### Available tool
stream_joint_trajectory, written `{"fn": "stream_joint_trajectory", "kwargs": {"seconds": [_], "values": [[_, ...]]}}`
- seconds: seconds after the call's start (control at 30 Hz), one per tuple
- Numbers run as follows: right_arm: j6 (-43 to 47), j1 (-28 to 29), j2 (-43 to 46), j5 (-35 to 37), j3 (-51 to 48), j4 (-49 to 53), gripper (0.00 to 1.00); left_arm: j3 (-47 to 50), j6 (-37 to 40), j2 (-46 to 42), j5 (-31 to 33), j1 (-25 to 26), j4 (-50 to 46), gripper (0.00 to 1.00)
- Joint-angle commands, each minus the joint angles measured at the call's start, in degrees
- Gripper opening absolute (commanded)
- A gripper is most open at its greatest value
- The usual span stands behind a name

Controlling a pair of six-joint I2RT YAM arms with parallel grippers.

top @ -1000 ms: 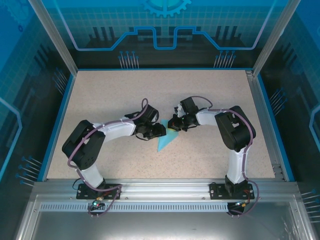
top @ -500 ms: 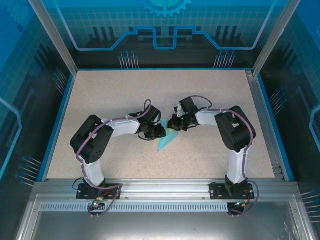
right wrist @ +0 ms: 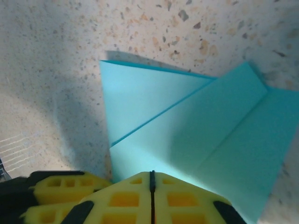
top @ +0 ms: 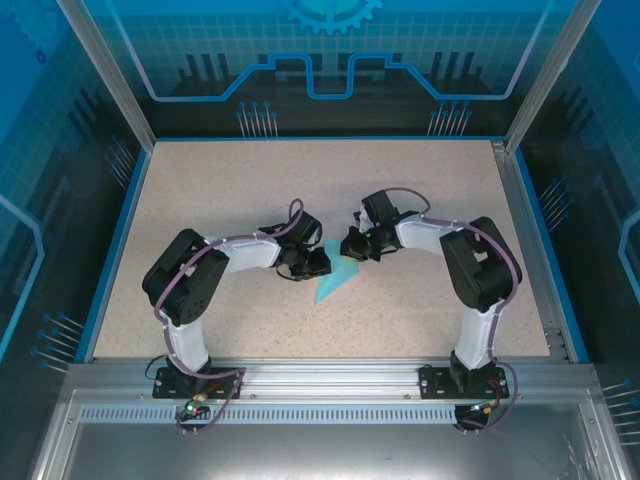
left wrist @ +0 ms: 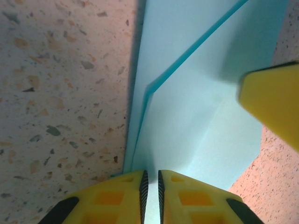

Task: Fold a paper plane with a square sheet of paper (pick it up from the middle)
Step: Fourth fold the wing at the center of the table, then turn over the paper at the center of the table.

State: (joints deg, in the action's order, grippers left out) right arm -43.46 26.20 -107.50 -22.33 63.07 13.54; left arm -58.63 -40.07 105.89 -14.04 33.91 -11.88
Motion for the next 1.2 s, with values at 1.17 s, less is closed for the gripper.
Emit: {"fn": "stream_joint_trajectory", "kwargs": {"seconds": [1.17], "values": [[-8.6,-1.5,6.0,-1.2,-12.3,-3.0,0.29,2.3,0.4,-0.7,-1.1,0.0,-1.1,0.20]]}}
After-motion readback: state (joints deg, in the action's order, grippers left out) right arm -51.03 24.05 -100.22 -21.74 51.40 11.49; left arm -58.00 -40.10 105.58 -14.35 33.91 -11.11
